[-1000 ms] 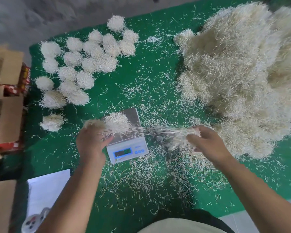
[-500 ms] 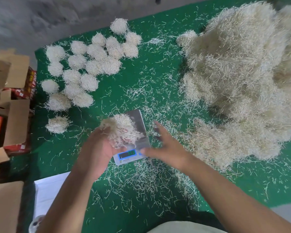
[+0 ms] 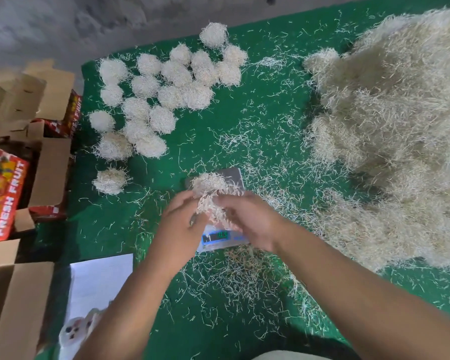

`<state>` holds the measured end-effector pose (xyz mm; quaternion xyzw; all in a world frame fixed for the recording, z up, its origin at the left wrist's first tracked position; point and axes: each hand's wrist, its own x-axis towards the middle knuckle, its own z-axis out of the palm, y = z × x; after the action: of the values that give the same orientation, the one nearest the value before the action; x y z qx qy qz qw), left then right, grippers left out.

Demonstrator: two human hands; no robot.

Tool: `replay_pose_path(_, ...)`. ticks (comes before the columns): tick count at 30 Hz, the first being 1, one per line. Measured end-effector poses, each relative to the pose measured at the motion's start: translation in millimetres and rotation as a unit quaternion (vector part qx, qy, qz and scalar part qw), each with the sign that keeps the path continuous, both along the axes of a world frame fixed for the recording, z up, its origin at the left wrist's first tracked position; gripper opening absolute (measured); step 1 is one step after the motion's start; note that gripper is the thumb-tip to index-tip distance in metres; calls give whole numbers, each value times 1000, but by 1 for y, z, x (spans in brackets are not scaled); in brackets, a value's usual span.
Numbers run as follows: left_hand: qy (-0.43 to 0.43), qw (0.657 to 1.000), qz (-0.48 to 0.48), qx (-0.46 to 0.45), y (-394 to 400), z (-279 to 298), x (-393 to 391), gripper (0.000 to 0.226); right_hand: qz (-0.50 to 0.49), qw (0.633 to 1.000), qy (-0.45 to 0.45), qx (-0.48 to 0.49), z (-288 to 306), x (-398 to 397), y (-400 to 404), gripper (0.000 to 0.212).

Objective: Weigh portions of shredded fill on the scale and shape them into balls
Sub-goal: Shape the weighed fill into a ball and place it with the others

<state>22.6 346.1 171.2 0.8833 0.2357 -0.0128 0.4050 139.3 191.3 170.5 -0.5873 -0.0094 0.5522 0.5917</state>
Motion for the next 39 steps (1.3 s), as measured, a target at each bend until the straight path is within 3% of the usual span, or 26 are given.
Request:
replay_pose_path(1,-8,1000,10,0,2,-3,5,45,5,996,-64,-69,-4,6,8,57)
replay_pose_path(3,-28,999,26,4,10,-6,18,47,28,974,-184,-126,-9,23,23,29)
replay_pose_path(5,-36,998,58,2,23,-9,36,35,56,957,-238,-153,-15,39,38,28)
replay_pose_path(7,-21,996,90,-13,36,-16,51,18,70,946,-265,-174,-19,53,50,49)
replay_pose_path(8,-10,995,95,-26,40,-20,56,14,72,941,-275,-184,-21,58,55,56)
replay_pose_path(11,7,989,124,-83,50,-33,70,10,94,928,-286,-220,-35,70,66,33)
replay_pose_path(13,13,982,148,-116,56,-41,75,6,115,926,-268,-240,-49,76,72,36)
replay_pose_path(17,32,983,120,-134,65,-60,76,20,113,928,-252,-250,-64,77,78,61)
replay_pose_path(20,43,989,121,-67,74,-75,76,47,92,936,-249,-231,-71,81,81,93)
replay_pose_path(22,38,989,134,-48,80,-83,75,55,61,935,-260,-232,-74,87,79,101)
replay_pose_path(24,30,988,147,-47,83,-88,72,51,30,936,-264,-229,-75,94,72,96)
replay_pose_path(29,-10,980,191,-63,84,-89,60,36,-12,946,-259,-194,-73,103,39,56)
replay_pose_path(33,-65,966,242,-63,80,-81,47,14,-50,916,-315,-245,-75,99,15,36)
replay_pose_path(37,-98,950,290,-63,73,-68,31,16,-50,912,-326,-244,-73,85,-3,10)
replay_pose_path(39,-105,946,300,-66,69,-63,22,14,-65,920,-314,-225,-68,75,-9,11)
